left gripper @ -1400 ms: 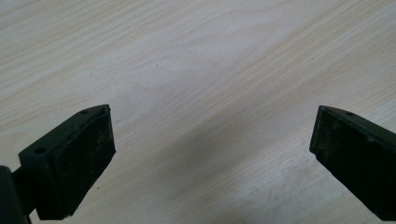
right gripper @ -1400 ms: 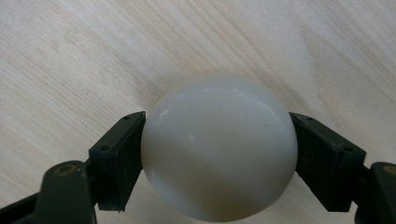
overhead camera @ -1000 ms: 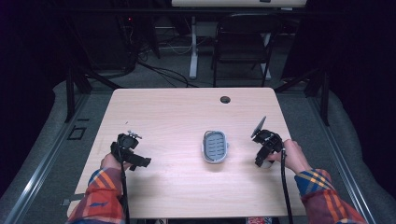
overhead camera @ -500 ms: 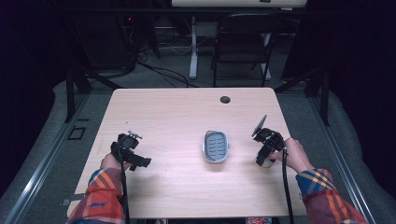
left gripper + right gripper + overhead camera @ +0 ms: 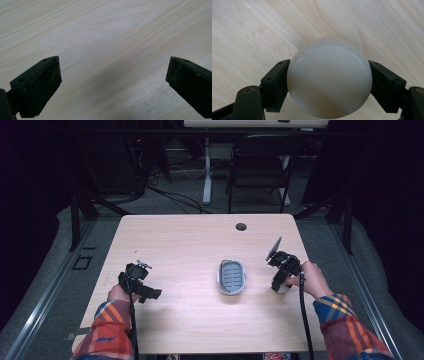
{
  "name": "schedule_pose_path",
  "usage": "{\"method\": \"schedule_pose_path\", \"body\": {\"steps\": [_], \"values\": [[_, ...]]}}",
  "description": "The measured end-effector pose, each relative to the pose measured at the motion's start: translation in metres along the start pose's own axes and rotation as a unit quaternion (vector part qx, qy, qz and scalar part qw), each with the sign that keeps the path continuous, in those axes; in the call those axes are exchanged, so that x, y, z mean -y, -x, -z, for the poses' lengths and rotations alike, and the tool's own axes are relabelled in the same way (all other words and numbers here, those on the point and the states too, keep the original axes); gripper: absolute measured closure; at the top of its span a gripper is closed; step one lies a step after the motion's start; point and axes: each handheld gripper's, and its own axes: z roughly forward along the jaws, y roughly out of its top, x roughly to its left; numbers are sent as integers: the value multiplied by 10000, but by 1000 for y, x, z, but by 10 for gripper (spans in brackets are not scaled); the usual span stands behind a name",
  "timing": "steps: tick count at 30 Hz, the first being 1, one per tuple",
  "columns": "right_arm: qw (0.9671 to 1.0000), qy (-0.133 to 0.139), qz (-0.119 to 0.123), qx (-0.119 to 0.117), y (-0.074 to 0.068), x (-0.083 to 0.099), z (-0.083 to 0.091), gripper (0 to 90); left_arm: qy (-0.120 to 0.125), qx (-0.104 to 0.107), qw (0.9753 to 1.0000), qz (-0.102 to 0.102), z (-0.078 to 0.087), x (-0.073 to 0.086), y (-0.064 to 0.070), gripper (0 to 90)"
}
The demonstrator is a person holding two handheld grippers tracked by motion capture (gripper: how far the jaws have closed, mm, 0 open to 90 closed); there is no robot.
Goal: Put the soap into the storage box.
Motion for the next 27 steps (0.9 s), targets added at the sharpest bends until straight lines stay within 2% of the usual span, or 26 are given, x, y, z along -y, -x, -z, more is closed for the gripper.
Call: {"method": "schedule_pose_path", "body": {"steps": [3, 4, 7, 12, 13, 16, 18, 19, 20, 21, 22, 23, 27], "values": [[9999, -97, 95, 21, 0, -3, 3, 235, 2, -1, 10000, -4, 0, 0, 0, 2], [10000, -16, 63, 24, -2, -5, 4, 235, -1, 0, 10000, -5, 0, 0, 0, 2], [9998, -92, 153, 72, -3, -8, 9, 235, -4, 6, 10000, -14, 0, 0, 0, 2], [9997, -73, 192, 114, -5, -13, 16, 235, 1, 13, 10000, -27, -1, -1, 0, 2], [9998, 14, 164, 116, -7, -14, 19, 235, 7, 11, 10000, -25, -1, -1, 0, 2], [9997, 41, 192, 120, -7, -18, 27, 235, 7, 14, 10000, -26, -1, -1, 0, 2], [9995, -14, 258, 160, -9, -21, 30, 235, 14, 19, 10000, -26, -1, -1, 0, 2], [9996, 76, 242, 156, -9, -21, 30, 235, 12, 22, 10000, -28, -1, -1, 0, 2], [9995, -26, 285, 166, -10, -23, 32, 235, 9, 22, 10000, -31, -1, -1, 0, 2], [9994, 37, 308, 179, -10, -24, 32, 235, 2, 24, 10000, -34, -1, -1, 0, 2], [9994, -24, 307, 182, -11, -26, 34, 235, -6, 28, 10000, -38, -1, -1, 1, 2], [9993, 41, 320, 173, -12, -27, 34, 235, 1, 25, 10000, -42, -1, -2, 1, 2], [9991, 9, 377, 184, -14, -30, 38, 235, -5, 27, 10000, -52, -1, -2, 1, 2]]}}
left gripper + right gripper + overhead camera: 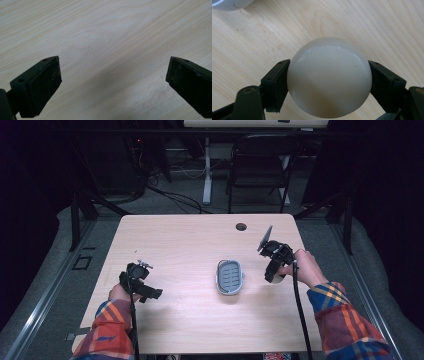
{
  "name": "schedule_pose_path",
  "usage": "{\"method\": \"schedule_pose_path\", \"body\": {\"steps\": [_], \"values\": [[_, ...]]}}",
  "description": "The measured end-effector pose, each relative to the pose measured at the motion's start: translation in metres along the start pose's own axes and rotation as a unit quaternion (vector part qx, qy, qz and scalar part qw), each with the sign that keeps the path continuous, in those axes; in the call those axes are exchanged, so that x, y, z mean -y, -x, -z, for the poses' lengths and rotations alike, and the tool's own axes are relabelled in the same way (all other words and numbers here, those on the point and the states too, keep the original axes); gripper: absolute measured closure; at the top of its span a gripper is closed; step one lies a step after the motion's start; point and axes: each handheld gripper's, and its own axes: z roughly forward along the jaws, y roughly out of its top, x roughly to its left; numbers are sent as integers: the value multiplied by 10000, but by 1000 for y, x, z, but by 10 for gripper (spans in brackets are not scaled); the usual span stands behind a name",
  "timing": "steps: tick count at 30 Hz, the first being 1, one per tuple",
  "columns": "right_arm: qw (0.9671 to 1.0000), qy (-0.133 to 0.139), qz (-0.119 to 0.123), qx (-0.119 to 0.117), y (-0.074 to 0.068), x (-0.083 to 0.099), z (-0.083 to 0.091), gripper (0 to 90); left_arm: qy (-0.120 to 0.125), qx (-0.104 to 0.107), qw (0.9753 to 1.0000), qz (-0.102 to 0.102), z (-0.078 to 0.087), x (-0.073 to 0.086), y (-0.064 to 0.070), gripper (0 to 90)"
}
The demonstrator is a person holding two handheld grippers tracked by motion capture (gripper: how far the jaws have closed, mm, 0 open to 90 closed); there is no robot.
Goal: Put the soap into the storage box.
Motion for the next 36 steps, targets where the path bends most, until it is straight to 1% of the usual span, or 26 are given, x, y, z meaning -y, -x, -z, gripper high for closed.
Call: {"method": "schedule_pose_path", "body": {"steps": [1, 2, 4, 5, 6, 7, 14, 15, 19, 22, 23, 26, 27, 29, 31, 36], "values": [[10000, -18, 10, -7, -1, -2, 2, 235, 11, -7, 10000, 6, 0, 0, 0, 2], [10000, 51, -7, 4, -2, -3, 2, 235, 11, -7, 10000, 6, 0, 0, 0, 2], [10000, 32, -12, 5, -2, -3, 3, 235, 4, -7, 10000, -7, 0, -1, 0, 2], [10000, 4, 50, 20, -3, -5, 4, 236, 3, -9, 10000, -10, -1, -1, 1, 2], [10000, 19, 41, 2, -3, -6, 4, 236, 1, -8, 10000, -15, -1, -1, 1, 2], [10000, -27, 84, 0, -4, -7, 5, 235, -2, -11, 10000, -17, -1, -1, 1, 2], [9999, 16, 112, 19, -7, -13, 11, 236, -15, -6, 10000, -25, -2, -1, 1, 2], [9999, -40, 154, 31, -7, -14, 13, 236, -17, -5, 10000, -24, -2, -1, 1, 2], [9998, -23, 186, 57, -9, -18, 16, 236, -31, -3, 10000, -23, -2, -1, 1, 2], [9997, -3, 224, 33, -12, -22, 19, 236, -25, -7, 10000, -30, -2, -1, 1, 2], [9996, -15, 293, 38, -15, -25, 22, 236, -30, -8, 10000, -30, -2, -1, 1, 2], [9995, -3, 322, 53, -17, -29, 23, 235, -34, -11, 10000, -33, -2, -1, 1, 2], [9993, 10, 362, 53, -19, -32, 24, 236, -33, -6, 10000, -38, -2, -1, 1, 2], [9993, 34, 359, 45, -22, -35, 25, 236, -48, -10, 10000, -60, -2, -2, 1, 2], [9990, 34, 445, 60, -24, -39, 26, 236, -48, -9, 10000, -64, -2, -2, 1, 2], [9986, 52, 527, 41, -31, -49, 27, 236, -54, -12, 10000, -65, -2, -2, 1, 2]]}}
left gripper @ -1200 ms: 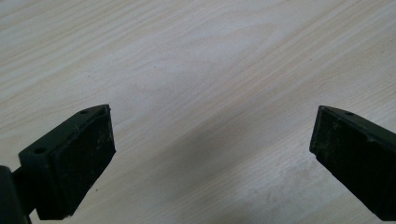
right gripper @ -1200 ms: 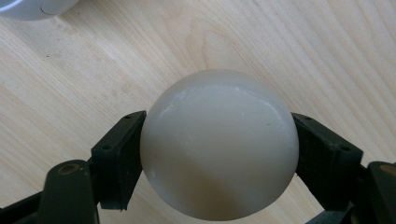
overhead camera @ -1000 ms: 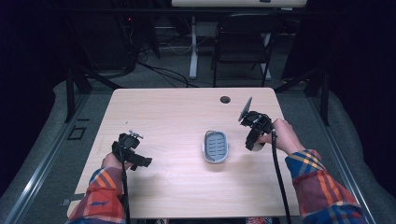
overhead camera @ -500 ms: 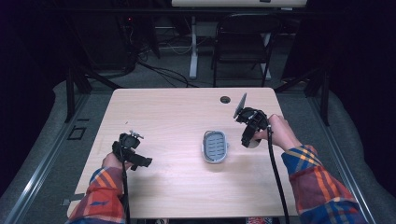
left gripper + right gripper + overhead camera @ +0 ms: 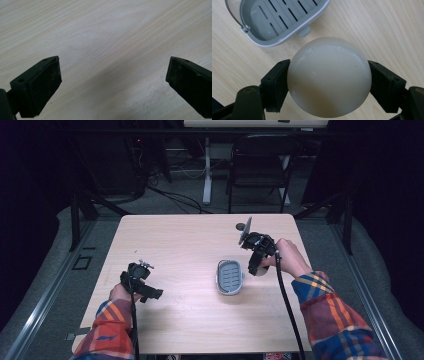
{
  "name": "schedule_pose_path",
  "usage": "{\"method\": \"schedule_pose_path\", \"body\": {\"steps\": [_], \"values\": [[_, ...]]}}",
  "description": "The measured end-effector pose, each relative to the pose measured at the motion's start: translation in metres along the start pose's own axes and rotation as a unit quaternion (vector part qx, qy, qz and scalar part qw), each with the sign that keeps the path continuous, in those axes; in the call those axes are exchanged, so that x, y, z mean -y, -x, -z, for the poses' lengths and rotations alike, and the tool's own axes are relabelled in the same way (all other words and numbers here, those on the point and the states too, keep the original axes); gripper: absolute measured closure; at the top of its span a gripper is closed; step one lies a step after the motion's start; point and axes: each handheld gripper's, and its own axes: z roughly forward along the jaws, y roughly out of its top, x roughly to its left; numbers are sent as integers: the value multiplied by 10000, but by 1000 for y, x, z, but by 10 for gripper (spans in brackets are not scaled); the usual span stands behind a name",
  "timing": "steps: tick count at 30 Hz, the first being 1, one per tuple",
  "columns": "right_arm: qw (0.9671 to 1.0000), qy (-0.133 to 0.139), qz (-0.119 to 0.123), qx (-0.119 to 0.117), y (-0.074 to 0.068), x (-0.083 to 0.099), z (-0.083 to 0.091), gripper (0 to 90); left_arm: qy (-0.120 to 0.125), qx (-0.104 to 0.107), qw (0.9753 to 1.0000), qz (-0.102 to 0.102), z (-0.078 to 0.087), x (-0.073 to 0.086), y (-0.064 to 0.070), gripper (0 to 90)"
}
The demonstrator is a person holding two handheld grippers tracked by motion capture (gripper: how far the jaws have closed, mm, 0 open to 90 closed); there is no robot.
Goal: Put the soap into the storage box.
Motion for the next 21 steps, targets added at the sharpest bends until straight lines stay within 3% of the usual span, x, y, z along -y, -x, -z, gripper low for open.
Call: {"method": "schedule_pose_path", "body": {"steps": [21], "values": [[9991, 57, 409, -123, -27, -43, -6, 236, 19, -4, 10000, 0, 0, 0, 1, 2]]}}
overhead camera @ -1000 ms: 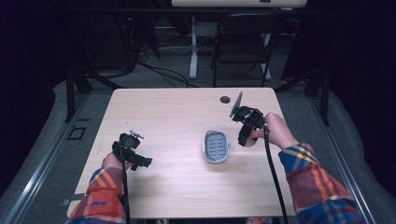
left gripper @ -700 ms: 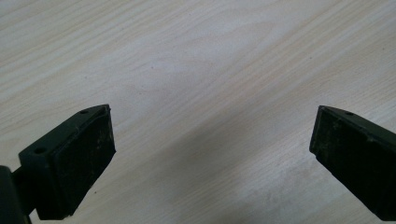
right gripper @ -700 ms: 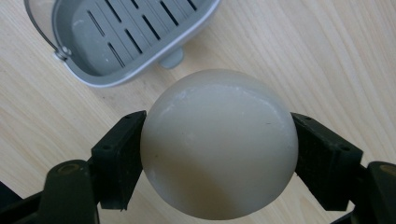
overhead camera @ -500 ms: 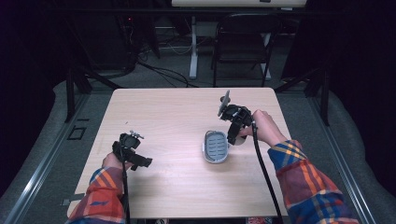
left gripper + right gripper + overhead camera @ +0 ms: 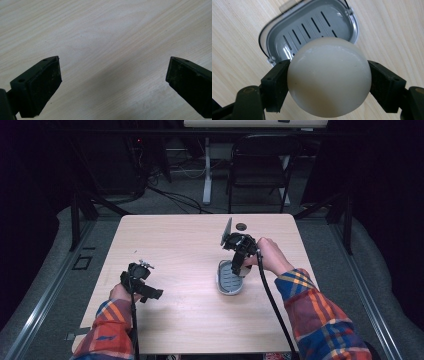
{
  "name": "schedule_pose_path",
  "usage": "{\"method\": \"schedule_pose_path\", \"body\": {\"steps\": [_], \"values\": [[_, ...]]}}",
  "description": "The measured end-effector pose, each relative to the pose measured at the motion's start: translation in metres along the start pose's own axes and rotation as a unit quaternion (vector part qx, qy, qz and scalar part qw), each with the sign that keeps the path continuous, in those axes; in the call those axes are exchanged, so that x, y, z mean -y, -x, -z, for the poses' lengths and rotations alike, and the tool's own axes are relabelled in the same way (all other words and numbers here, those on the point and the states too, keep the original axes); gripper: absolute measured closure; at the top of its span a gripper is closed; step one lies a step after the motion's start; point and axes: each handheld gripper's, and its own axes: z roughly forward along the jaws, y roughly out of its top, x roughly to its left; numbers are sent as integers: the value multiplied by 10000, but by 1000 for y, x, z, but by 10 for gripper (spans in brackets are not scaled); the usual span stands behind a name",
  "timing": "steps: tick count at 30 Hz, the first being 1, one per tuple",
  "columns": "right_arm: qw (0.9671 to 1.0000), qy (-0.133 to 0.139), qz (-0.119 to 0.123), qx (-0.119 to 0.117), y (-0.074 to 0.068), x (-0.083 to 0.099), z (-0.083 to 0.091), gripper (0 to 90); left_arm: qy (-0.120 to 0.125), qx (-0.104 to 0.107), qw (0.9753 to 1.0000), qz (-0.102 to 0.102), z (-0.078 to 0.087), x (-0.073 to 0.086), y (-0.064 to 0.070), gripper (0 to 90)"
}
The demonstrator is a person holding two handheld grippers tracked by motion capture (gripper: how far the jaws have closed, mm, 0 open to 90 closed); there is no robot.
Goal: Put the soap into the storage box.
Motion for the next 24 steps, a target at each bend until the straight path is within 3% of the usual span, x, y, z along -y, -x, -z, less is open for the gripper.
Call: {"method": "schedule_pose_path", "body": {"steps": [24], "values": [[9997, 8, 126, -204, -8, -19, -28, 235, -29, -5, 10000, -1, 0, 0, 0, 2]]}}
